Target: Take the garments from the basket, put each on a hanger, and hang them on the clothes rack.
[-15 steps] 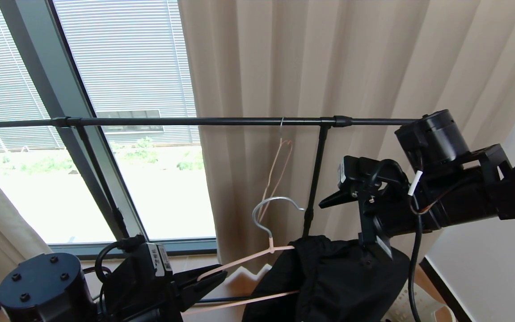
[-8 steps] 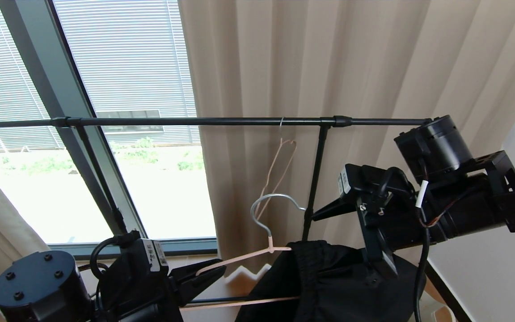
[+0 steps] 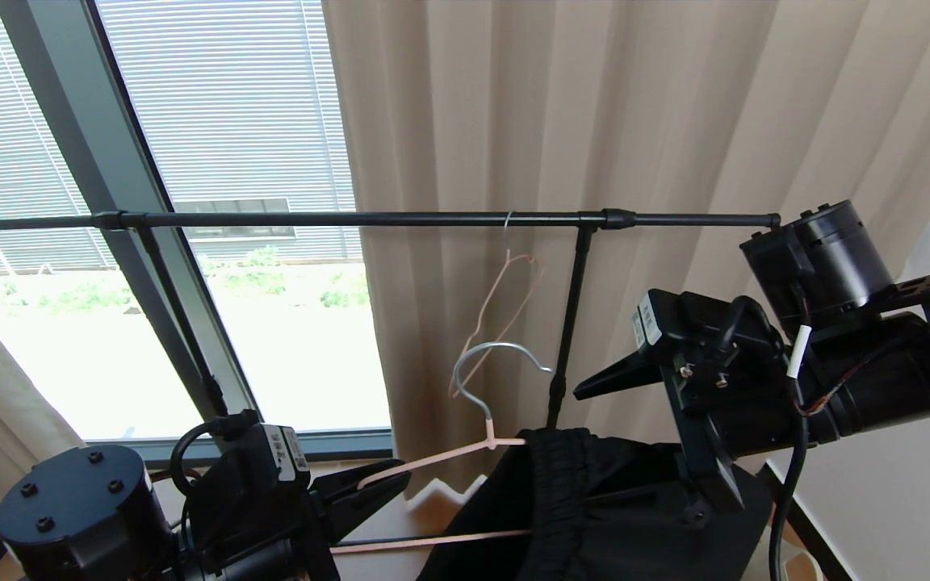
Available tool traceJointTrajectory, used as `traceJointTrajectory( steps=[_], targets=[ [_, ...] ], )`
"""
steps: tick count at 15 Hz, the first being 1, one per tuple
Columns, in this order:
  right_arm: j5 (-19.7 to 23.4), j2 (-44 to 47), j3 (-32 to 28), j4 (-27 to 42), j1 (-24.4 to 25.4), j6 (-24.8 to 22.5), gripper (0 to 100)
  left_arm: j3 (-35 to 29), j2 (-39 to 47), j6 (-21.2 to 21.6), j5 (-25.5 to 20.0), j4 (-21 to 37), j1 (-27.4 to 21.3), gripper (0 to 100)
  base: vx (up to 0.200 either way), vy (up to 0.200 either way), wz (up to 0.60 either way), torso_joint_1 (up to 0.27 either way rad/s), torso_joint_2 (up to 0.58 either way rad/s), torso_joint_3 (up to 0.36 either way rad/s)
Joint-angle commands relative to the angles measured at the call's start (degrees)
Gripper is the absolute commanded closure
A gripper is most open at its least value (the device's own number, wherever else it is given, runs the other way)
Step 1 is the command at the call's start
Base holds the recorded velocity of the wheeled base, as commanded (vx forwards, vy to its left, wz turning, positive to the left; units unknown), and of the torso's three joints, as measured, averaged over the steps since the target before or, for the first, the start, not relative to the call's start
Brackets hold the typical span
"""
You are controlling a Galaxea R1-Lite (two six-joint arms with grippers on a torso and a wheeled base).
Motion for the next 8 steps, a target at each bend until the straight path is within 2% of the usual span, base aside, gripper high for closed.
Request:
traceJointTrajectory(
  steps=[1, 5, 6, 8],
  targets=[
    [0.03, -0.71, -0.15, -0.01, 0.01, 0.12, 0, 0.00, 0.17, 0.03, 0.01, -0.17, 0.00, 100, 0.000, 0.000, 0.00, 0.000, 0.00, 0.000],
    [0.20, 1.05, 0.03, -0.45, 0.18, 0.21, 0, -0.53, 0.08, 0.03, -0.08, -0.25, -0.09, 100, 0.000, 0.000, 0.00, 0.000, 0.00, 0.000],
    [0.20, 1.14, 0.11, -0.36, 0.27, 0.21, 100, -0.44, 0.17, 0.03, -0.08, -0.25, -0.27, 100, 0.000, 0.000, 0.00, 0.000, 0.00, 0.000],
    [0.12, 0.96, 0.38, -0.19, 0.36, 0.30, 100, -0.17, 0.25, 0.03, 0.01, -0.17, -0.27, 100, 0.000, 0.000, 0.00, 0.000, 0.00, 0.000]
  ],
)
